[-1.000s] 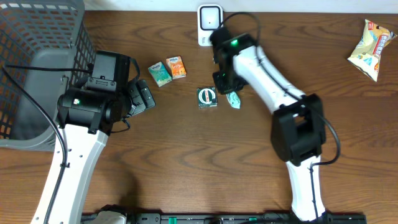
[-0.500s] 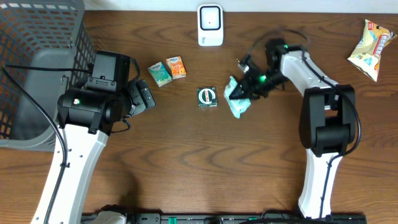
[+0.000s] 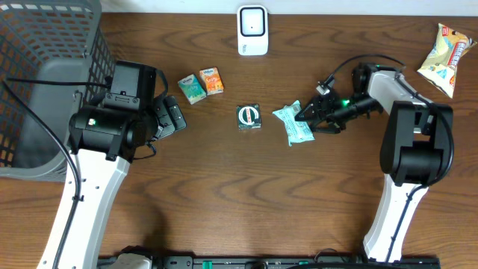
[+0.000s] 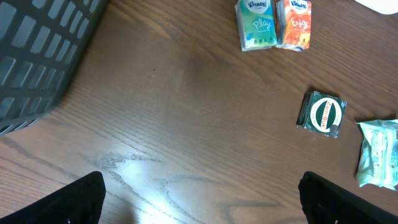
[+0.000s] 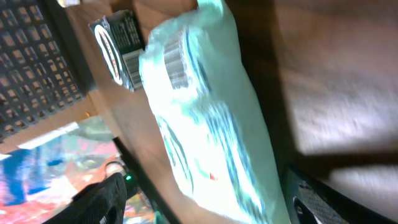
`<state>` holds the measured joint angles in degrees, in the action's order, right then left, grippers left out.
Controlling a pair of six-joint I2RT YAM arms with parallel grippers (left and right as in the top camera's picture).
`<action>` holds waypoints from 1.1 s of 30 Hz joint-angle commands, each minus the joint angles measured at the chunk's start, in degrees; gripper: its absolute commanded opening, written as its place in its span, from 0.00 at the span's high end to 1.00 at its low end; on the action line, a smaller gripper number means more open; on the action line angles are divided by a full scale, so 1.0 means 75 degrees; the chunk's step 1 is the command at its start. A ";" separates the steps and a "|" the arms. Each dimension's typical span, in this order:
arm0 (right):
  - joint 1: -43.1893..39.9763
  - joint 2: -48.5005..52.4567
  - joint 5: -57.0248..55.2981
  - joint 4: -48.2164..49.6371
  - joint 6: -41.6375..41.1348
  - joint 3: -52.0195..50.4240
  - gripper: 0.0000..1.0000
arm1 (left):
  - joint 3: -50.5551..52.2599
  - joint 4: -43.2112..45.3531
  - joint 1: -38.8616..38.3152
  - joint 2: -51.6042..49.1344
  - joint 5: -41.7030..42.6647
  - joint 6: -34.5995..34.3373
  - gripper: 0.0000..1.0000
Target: Scan the item barcode
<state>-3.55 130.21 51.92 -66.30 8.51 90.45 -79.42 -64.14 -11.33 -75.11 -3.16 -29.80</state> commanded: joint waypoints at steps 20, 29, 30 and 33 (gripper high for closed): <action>0.2235 -0.1343 -0.3838 -0.1078 -0.0682 0.1189 0.99 | -0.0026 -0.0026 0.0032 0.0026 -0.0073 -0.0009 0.02; 0.2987 -0.1343 -0.4567 0.0038 -0.1894 0.0035 0.99 | -0.0026 -0.0026 0.0032 0.0026 -0.0073 -0.0009 0.02; 0.2955 -0.1343 -0.4648 0.0192 -0.2031 -0.0140 0.99 | -0.0026 -0.0026 0.0032 0.0026 -0.0073 -0.0009 0.02; 0.2783 -0.1343 -0.4905 0.0458 -0.2247 -0.0539 0.99 | -0.0026 -0.0026 0.0032 0.0026 -0.0073 -0.0009 0.02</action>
<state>18.74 120.36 19.03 -63.72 -3.99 88.77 -79.42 -64.14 -11.33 -75.11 -3.16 -29.80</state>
